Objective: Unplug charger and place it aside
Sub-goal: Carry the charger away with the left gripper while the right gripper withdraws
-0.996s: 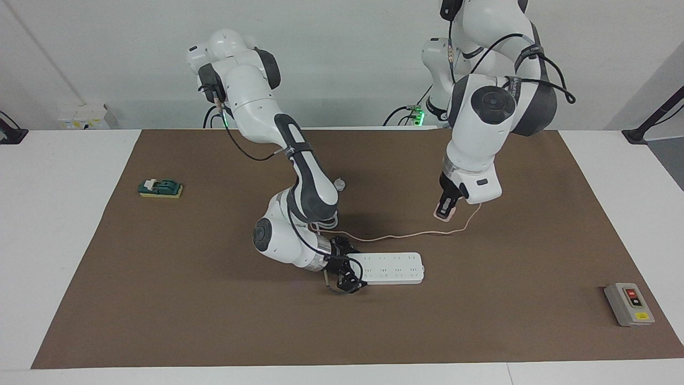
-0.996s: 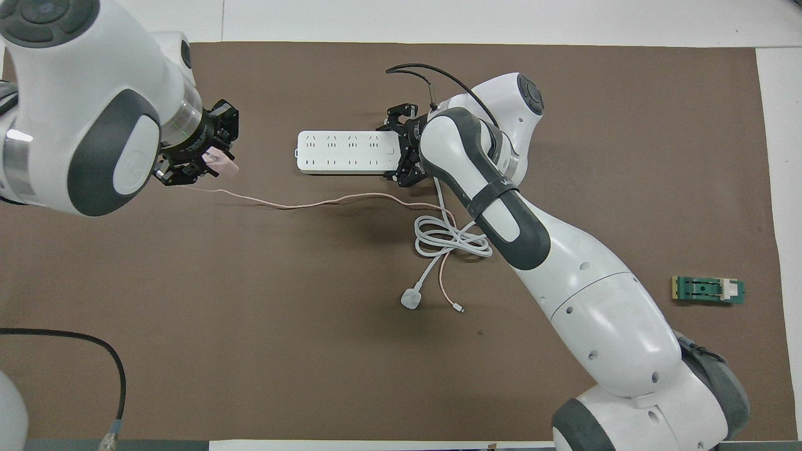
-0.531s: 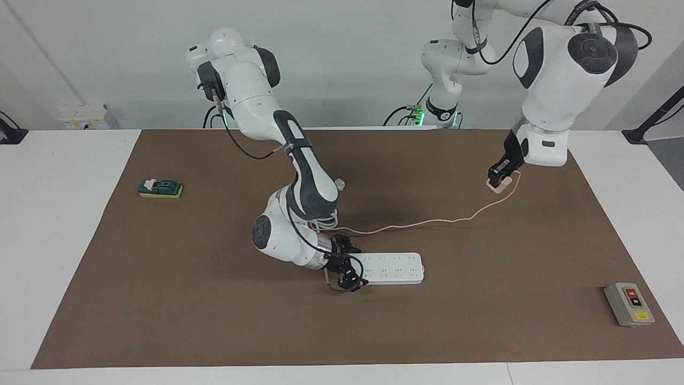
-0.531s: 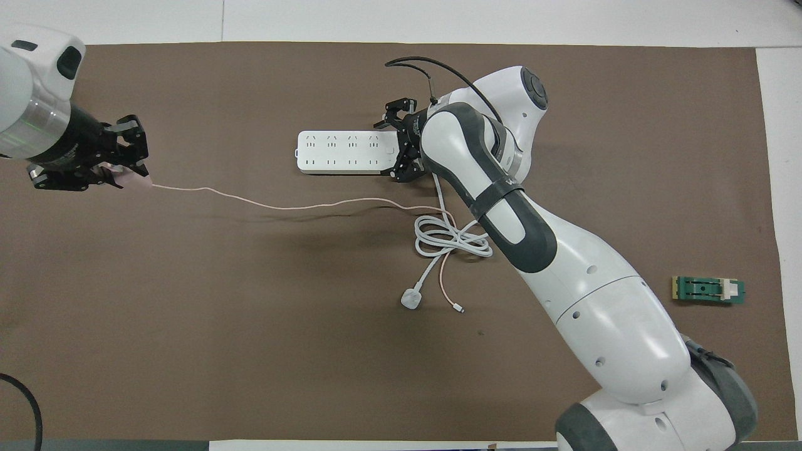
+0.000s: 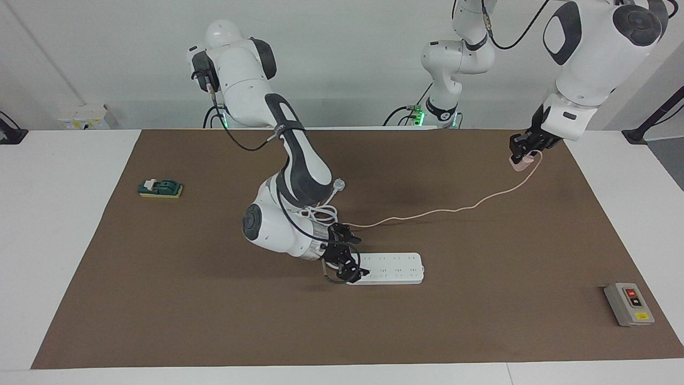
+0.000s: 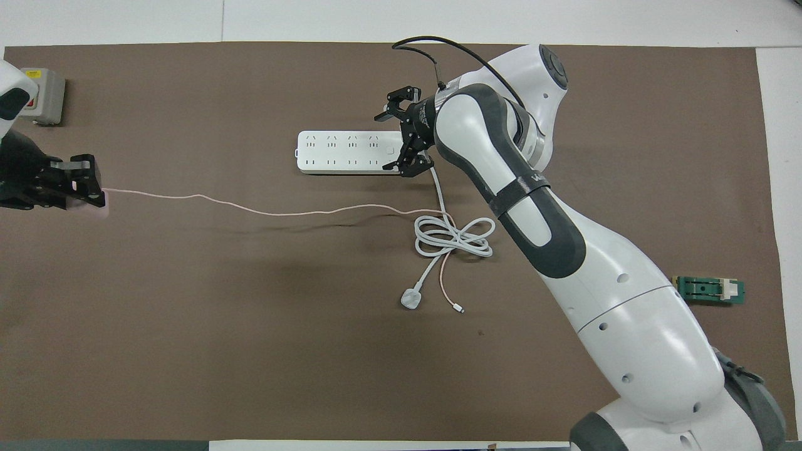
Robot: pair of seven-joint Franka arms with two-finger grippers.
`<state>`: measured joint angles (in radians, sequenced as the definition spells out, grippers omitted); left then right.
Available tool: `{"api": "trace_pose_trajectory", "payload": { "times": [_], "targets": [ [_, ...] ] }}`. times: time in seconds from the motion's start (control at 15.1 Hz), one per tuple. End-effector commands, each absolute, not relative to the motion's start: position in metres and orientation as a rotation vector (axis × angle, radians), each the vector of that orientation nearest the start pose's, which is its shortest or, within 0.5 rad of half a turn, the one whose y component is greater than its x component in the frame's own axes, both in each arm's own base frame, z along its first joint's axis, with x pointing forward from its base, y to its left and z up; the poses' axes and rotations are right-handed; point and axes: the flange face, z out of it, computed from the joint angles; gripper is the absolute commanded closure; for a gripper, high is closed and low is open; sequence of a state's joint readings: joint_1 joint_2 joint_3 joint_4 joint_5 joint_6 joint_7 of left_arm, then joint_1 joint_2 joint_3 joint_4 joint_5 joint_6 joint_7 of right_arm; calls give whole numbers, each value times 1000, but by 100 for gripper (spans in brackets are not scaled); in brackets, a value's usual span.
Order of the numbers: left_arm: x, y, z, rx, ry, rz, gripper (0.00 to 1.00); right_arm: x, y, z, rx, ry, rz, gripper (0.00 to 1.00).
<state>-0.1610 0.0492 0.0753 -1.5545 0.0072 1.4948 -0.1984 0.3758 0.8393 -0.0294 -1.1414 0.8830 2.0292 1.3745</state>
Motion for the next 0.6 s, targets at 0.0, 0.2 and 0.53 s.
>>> {"api": "trace_pose_trajectory", "payload": {
  "times": [0.0,0.2,0.53],
  "targets": [
    [544,-36,605,-3133,-5,180,100,711,291,361,-1911,1646,743,0],
    [540,-23,602,-3139,137,183,100,708,269,401,-1961,1655,711,0],
    [534,3,571,-3195,259,35,100,698,227,470,-2057,1656,604,0]
  ]
}}
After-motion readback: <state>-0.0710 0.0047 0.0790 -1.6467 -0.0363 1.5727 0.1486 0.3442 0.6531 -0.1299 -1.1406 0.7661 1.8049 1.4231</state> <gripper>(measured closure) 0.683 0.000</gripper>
